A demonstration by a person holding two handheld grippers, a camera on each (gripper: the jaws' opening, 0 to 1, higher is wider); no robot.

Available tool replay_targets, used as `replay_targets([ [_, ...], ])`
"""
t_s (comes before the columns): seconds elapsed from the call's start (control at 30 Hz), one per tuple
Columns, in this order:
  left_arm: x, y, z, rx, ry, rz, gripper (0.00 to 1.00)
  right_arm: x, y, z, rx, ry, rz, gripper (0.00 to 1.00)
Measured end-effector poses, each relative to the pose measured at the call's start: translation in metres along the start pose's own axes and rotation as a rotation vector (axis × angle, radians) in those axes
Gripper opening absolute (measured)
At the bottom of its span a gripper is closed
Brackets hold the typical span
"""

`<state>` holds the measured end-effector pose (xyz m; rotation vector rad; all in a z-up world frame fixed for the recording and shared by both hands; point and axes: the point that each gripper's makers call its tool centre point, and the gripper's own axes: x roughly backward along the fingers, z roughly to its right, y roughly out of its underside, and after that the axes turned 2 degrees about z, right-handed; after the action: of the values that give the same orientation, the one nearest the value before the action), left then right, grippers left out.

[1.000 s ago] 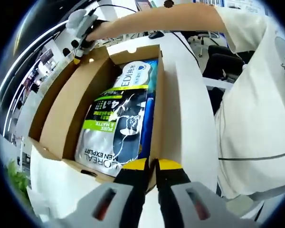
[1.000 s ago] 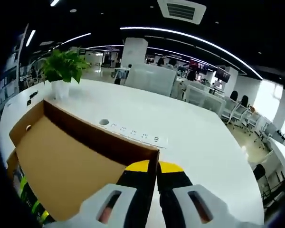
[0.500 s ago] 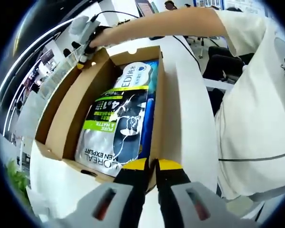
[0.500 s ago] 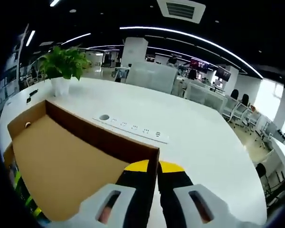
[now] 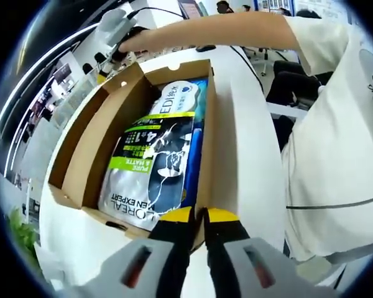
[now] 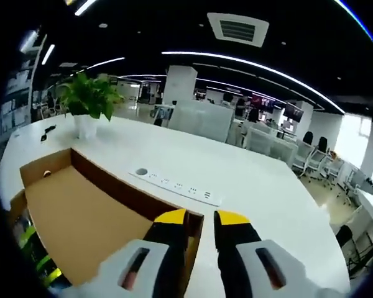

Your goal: Operate the shoe box by opening the lid, removing the specified soft item, and placing it in the target area until the item is outside and the box remains undamaged.

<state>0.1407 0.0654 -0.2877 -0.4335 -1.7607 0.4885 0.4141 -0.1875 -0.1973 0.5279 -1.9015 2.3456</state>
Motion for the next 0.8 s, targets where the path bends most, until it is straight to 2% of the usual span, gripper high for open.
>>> replay_targets([
  [0.13,0.0,0.0,0.0,-0.009,-0.008,0.003,0.07,0.009,-0.016,-0.01,-0.128,-0.089,0.053,0.14],
  [0.3,0.0,0.0,0.0,0.002,-0.011,0.004,0.07,0.019,-0.027,-0.014,-0.163,-0.125,0.08,0.23],
  [0.4,0.001,0.0,0.0,0.009,0.01,0.007,0.06,0.028,-0.034,-0.014,-0.134,-0.134,0.102,0.15],
  [0.47,0.0,-0.001,0.002,-0.11,0.033,0.024,0.05,0.035,-0.038,-0.013,-0.122,-0.14,0.127,0.15],
  [0.5,0.0,-0.001,0.003,-0.131,0.035,0.032,0.05,0.037,-0.04,-0.015,-0.125,-0.153,0.135,0.17],
  [0.6,0.002,-0.001,0.002,-0.076,0.04,0.061,0.05,0.043,-0.043,-0.02,-0.133,-0.19,0.16,0.23],
  [0.63,0.002,-0.001,0.002,-0.074,0.05,0.072,0.05,0.047,-0.046,-0.019,-0.115,-0.179,0.185,0.25],
  [0.7,0.001,-0.002,0.003,-0.117,0.062,0.081,0.05,0.051,-0.051,-0.019,-0.072,-0.165,0.234,0.27],
  [0.73,0.001,-0.002,0.003,-0.114,0.061,0.085,0.05,0.055,-0.053,-0.016,-0.054,-0.138,0.253,0.27],
  [0.8,0.001,-0.002,0.003,-0.114,0.062,0.089,0.05,0.059,-0.052,-0.024,-0.05,-0.177,0.262,0.3],
])
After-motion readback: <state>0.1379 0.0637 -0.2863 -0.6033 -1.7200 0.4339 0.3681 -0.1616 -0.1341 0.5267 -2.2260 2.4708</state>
